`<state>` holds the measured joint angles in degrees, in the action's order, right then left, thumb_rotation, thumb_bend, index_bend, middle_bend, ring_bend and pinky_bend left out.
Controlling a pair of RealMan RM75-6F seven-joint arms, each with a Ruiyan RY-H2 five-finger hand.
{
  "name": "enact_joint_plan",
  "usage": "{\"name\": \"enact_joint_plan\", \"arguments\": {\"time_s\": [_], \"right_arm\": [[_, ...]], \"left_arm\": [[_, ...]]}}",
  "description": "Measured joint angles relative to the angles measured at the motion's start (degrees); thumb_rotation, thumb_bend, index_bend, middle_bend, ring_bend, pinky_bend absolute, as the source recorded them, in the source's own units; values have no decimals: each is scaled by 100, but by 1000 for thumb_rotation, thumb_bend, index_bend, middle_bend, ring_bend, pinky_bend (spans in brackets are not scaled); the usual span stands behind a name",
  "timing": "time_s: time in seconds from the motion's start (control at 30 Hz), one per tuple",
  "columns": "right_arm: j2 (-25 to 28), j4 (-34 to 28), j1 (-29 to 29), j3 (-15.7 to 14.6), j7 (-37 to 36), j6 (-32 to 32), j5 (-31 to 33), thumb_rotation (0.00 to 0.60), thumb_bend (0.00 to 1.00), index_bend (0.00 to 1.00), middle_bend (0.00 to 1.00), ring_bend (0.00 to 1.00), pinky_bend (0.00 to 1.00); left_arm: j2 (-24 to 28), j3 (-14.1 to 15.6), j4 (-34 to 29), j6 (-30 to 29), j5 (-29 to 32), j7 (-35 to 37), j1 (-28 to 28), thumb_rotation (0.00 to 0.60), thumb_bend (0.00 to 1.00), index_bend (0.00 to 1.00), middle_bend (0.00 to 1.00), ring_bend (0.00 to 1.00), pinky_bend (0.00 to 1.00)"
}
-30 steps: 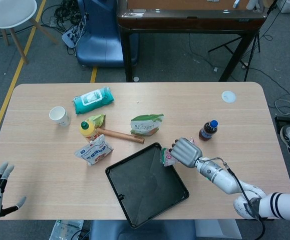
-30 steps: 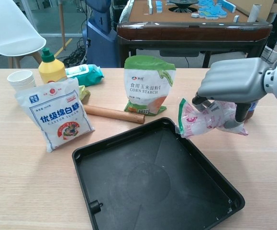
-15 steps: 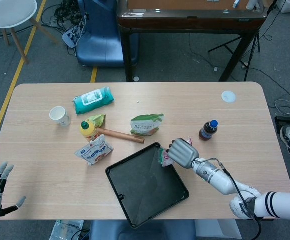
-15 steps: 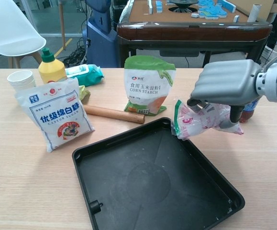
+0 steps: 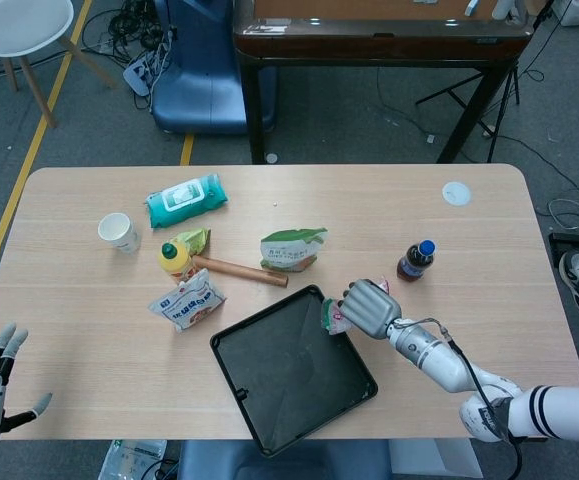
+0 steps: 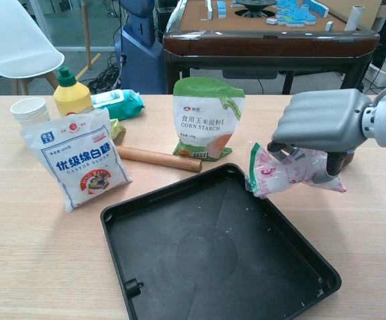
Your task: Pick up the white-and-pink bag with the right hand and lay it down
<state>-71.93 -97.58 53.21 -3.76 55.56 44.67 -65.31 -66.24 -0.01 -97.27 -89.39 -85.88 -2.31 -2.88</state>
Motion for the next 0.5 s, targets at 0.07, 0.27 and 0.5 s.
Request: {"name": "enact_joint_plan", "arguments": {"time_s": [0.07,0.27,0.5], "right_arm": [[-29,46,-1,-57,18,-23,31,600,662,612,578,584,748],[-144,168,-57,-128,-102,30,57,600,662,612,578,582,744],[-281,351,-365,-46,-1115,391,-321,600,651,612,578,580,740]], "left_arm": [[-7,6,5,11,-2,1,3,600,177,77,12,0,54],[9,-6,1,-9,-2,-6,2,600,177,77,12,0,54],[3,-2,12,-8,27,16,-11,600,176,77,12,0,54]]}}
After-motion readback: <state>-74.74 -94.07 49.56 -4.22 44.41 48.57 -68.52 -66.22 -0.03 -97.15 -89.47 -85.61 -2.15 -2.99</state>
